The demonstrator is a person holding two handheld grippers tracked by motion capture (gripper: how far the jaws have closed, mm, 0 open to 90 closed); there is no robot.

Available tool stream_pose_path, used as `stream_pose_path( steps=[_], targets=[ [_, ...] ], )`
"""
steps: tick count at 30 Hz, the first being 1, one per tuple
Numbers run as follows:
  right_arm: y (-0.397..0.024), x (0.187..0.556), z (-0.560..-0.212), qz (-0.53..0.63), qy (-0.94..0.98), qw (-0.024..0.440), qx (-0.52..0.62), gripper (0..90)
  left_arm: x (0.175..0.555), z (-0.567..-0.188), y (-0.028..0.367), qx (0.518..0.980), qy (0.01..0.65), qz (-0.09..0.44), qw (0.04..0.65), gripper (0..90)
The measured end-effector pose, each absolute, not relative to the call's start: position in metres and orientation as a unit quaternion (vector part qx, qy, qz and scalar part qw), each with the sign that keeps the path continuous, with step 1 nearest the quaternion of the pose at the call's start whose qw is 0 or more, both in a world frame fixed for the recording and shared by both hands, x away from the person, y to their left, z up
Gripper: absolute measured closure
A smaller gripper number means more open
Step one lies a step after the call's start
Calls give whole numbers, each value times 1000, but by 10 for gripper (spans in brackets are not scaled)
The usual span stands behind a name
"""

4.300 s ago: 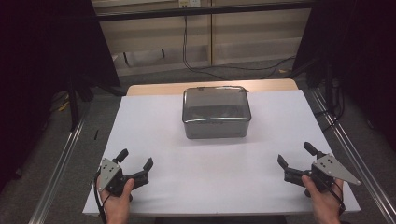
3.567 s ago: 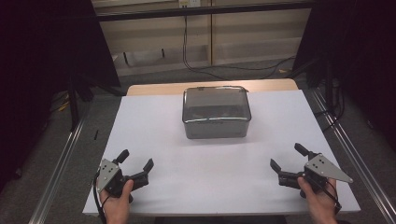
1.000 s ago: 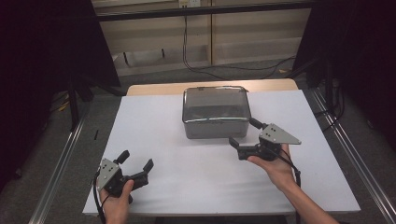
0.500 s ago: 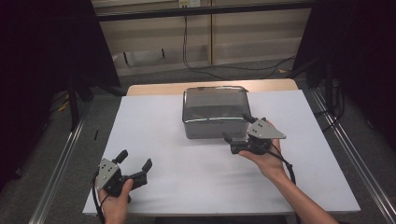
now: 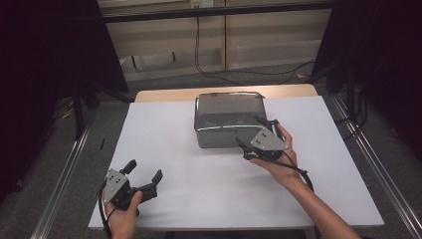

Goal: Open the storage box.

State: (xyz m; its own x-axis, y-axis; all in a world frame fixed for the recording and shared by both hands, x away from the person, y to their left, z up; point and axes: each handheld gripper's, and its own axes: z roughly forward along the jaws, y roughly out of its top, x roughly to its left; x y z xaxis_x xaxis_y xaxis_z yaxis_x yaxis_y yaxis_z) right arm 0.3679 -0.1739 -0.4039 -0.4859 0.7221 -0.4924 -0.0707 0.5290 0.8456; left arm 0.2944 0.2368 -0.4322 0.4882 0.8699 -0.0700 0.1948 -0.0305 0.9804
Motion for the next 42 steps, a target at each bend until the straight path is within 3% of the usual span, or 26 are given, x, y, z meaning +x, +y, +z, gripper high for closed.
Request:
stream_pose_path(
  steps=[5, 12, 15, 33, 42],
  targets=[
    [-168, 368, -403, 380, 753, 511, 166, 160, 294, -432, 237, 652, 409, 300, 564, 35],
    [-161, 367, -409, 348, 762, 531, 129, 201, 294, -432, 236, 656, 404, 301, 562, 35],
    [-158, 369, -416, 311, 773, 544, 96, 262, 294, -433, 235, 657, 406, 299, 561, 36],
    [-148, 371, -428, 219, 788, 576, 15, 500, 294, -433, 235, 659, 405, 297, 560, 35],
    [-142, 371, -432, 189, 792, 580, -5, 574, 294, -433, 235, 662, 404, 296, 558, 35]
  ],
)
